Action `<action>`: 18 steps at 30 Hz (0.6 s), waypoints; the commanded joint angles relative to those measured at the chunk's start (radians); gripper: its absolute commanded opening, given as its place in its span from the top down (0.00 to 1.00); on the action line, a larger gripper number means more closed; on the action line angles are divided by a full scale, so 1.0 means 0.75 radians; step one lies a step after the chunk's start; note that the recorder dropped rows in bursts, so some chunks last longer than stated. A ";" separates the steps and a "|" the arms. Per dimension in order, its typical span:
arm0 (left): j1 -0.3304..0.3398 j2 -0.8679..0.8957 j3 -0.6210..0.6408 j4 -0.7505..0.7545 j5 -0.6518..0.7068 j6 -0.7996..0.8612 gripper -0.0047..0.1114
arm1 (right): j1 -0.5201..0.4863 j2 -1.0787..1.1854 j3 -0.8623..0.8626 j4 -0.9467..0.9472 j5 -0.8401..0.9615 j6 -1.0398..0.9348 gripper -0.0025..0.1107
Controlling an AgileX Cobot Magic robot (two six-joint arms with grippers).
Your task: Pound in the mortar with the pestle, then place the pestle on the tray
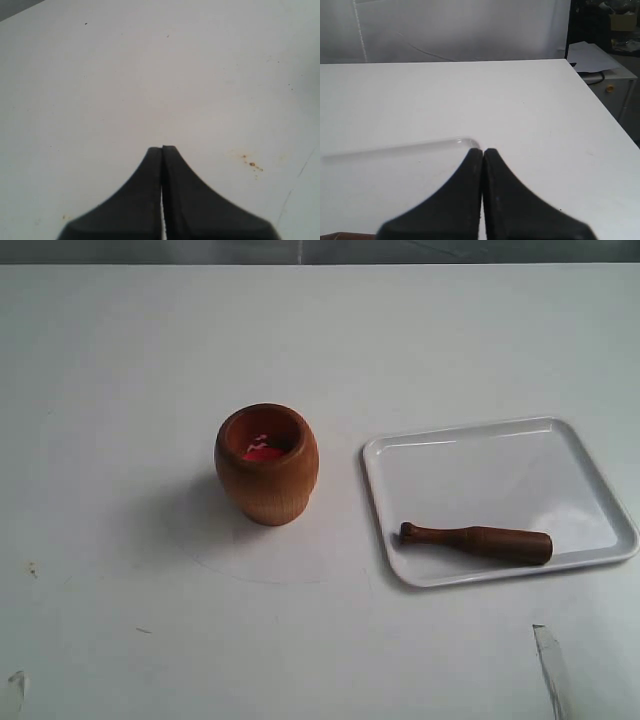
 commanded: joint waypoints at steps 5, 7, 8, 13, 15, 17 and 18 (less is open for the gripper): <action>-0.010 -0.002 0.001 -0.010 -0.004 -0.011 0.96 | -0.010 -0.003 0.004 -0.019 0.000 -0.005 0.98; -0.010 -0.002 0.001 -0.010 -0.004 -0.011 0.96 | -0.010 -0.003 0.004 -0.019 0.000 -0.005 0.98; -0.010 -0.002 0.001 -0.010 -0.004 -0.011 0.96 | -0.010 -0.003 0.004 -0.019 0.000 -0.005 0.98; -0.010 -0.002 0.001 -0.010 -0.004 -0.011 0.96 | -0.010 -0.003 0.004 -0.011 0.000 -0.005 0.98; -0.010 -0.002 0.001 -0.010 -0.004 -0.011 0.96 | -0.010 -0.003 0.004 -0.011 0.000 -0.005 0.98; -0.010 -0.002 0.001 -0.010 -0.004 -0.011 0.96 | -0.010 -0.003 0.004 -0.011 0.000 -0.002 0.98; -0.010 -0.002 0.001 -0.010 -0.004 -0.011 0.96 | -0.010 -0.003 0.004 -0.011 0.000 -0.002 0.98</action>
